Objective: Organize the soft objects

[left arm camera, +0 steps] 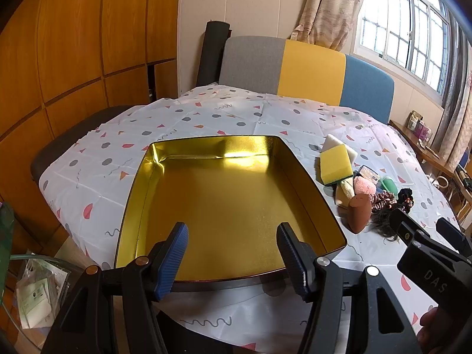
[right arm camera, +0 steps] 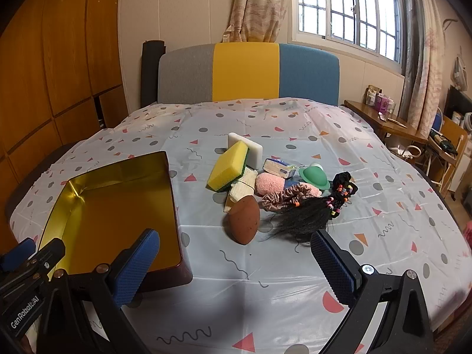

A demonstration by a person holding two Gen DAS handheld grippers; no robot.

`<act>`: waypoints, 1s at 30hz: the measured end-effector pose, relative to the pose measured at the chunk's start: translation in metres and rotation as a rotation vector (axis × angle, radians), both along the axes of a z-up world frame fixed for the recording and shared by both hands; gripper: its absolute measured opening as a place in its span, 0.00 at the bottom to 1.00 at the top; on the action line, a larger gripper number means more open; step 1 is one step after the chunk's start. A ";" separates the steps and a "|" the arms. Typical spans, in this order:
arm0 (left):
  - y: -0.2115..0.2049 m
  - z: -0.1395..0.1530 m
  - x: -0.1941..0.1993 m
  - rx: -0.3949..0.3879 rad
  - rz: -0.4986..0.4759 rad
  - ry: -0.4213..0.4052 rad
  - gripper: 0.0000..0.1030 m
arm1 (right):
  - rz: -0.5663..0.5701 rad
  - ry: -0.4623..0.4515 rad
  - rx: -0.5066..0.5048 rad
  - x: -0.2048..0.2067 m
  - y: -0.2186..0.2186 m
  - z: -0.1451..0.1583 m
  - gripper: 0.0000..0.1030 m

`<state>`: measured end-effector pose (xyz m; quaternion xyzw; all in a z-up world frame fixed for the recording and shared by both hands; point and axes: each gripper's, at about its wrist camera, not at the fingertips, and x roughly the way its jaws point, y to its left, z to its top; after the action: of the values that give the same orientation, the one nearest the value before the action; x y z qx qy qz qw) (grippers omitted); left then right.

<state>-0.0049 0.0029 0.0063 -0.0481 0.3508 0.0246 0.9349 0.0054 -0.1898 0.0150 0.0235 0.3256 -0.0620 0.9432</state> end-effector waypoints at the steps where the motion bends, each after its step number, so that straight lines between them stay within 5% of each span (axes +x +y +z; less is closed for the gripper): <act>1: 0.000 0.000 0.000 0.000 0.000 0.001 0.61 | 0.001 0.003 0.000 0.000 0.000 0.000 1.00; 30: -0.001 -0.002 -0.001 0.004 0.008 0.001 0.61 | 0.007 -0.002 -0.003 0.000 0.003 0.000 1.00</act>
<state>-0.0054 0.0016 0.0041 -0.0478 0.3511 0.0293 0.9347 0.0054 -0.1865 0.0152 0.0209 0.3246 -0.0593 0.9438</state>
